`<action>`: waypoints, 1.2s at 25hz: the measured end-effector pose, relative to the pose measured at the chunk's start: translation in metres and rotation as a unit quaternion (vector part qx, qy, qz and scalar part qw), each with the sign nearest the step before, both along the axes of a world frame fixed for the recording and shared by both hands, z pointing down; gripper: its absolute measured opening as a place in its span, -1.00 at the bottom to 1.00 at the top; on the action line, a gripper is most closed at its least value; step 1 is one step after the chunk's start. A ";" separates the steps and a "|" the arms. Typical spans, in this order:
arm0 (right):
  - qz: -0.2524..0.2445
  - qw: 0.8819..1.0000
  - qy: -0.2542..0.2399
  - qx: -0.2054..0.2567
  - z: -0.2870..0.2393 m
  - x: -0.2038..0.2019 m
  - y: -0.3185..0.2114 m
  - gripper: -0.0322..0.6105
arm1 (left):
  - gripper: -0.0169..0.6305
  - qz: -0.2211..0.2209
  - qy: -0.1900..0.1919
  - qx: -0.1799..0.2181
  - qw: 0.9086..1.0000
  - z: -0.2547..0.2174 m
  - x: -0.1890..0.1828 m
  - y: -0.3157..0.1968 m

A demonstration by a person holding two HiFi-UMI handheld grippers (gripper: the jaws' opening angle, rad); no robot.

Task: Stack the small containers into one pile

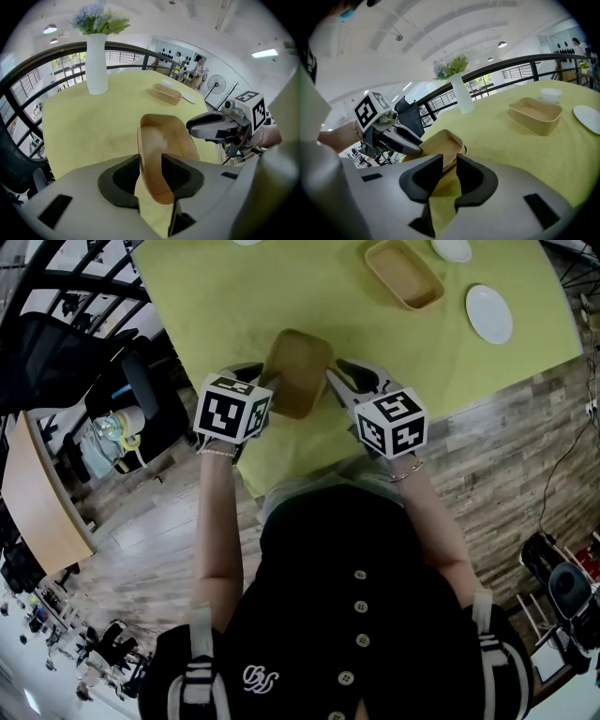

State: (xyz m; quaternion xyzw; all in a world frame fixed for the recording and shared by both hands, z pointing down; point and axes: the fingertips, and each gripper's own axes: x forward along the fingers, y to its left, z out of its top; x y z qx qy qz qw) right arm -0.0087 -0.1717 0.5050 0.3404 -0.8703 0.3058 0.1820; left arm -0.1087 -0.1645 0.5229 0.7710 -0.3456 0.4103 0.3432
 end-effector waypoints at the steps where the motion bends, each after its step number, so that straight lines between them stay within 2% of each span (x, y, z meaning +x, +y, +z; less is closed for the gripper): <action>1: -0.001 1.000 0.001 0.000 0.000 0.000 0.000 -0.64 | -0.44 -0.004 0.000 0.009 1.000 -0.002 -0.001 0.000; 8: -0.003 1.000 -0.002 0.007 -0.005 0.001 0.002 -0.64 | -0.56 -0.031 0.009 0.066 0.997 -0.012 -0.003 -0.005; 10: -0.006 1.000 -0.005 0.013 -0.010 0.005 0.000 -0.64 | -0.70 -0.042 0.017 0.085 0.995 -0.019 -0.002 -0.008; 14: -0.003 1.000 -0.002 0.029 -0.022 0.023 -0.014 -0.63 | -0.63 -0.049 0.042 0.108 0.992 -0.032 0.005 -0.014; 17: 0.002 0.999 0.011 0.044 -0.031 0.041 -0.029 -0.62 | -0.64 -0.048 0.065 0.131 0.988 -0.043 0.016 -0.021; 20: -0.001 0.998 0.029 0.058 -0.039 0.061 -0.045 -0.62 | -0.75 -0.054 0.098 0.150 0.982 -0.055 0.029 -0.027; 25: -0.011 0.995 0.060 0.083 -0.049 0.088 -0.075 -0.61 | -0.69 -0.068 0.162 0.156 0.972 -0.066 0.053 -0.034; 28: 0.002 0.990 0.090 0.106 -0.051 0.111 -0.101 -0.61 | -0.69 -0.076 0.182 0.169 0.966 -0.074 0.067 -0.037; 30: 0.011 0.988 0.109 0.112 -0.050 0.129 -0.118 -0.61 | -0.69 -0.069 0.189 0.168 0.965 -0.075 0.080 -0.034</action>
